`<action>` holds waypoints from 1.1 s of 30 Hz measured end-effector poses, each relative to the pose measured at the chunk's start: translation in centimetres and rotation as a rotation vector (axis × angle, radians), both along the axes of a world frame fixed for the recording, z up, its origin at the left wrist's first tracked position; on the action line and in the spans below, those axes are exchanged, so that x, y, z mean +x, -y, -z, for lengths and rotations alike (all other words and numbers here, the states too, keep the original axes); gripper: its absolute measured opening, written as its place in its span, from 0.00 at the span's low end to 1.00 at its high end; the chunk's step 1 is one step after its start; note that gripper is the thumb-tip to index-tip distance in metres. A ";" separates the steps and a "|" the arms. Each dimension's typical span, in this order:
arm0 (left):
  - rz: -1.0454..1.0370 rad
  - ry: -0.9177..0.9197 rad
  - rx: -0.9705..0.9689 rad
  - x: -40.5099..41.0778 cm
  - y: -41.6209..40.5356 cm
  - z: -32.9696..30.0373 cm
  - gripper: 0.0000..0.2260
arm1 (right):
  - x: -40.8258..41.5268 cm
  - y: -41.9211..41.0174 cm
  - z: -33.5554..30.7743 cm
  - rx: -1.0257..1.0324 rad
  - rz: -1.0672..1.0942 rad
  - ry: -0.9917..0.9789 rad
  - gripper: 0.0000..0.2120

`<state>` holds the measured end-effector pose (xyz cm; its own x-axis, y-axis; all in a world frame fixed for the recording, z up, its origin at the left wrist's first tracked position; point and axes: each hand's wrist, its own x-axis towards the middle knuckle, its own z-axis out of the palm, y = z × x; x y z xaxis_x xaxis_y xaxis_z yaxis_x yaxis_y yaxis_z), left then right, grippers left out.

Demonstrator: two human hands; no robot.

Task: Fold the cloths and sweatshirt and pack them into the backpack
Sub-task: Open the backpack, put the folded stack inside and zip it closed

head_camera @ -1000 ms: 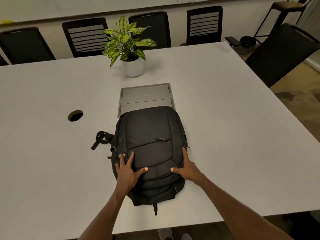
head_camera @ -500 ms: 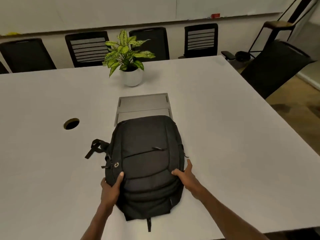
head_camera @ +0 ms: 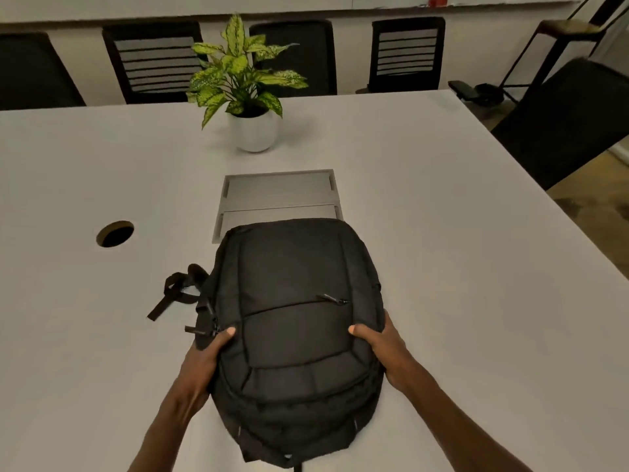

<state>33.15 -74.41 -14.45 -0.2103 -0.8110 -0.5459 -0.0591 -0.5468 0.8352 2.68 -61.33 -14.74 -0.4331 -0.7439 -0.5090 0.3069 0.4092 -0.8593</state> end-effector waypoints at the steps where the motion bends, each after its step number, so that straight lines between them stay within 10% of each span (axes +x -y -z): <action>1: -0.001 -0.009 -0.014 -0.6 -0.1 -0.4 0.28 | -0.5 -0.2 -0.3 -0.005 0.008 -0.017 0.29; 11: 0.063 -0.045 0.109 -1.1 -0.6 0.5 0.27 | -1.9 -1.7 0.9 0.060 -0.093 0.046 0.49; 33: -0.004 0.068 0.099 3.5 3.5 1.4 0.27 | 3.2 1.4 1.5 0.048 -0.093 0.108 0.32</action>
<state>36.65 -77.91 -15.84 -0.1666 -0.7532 -0.6364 -0.1112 -0.6270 0.7711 5.85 -62.73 -16.25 -0.3043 -0.7519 -0.5848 0.3558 0.4797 -0.8020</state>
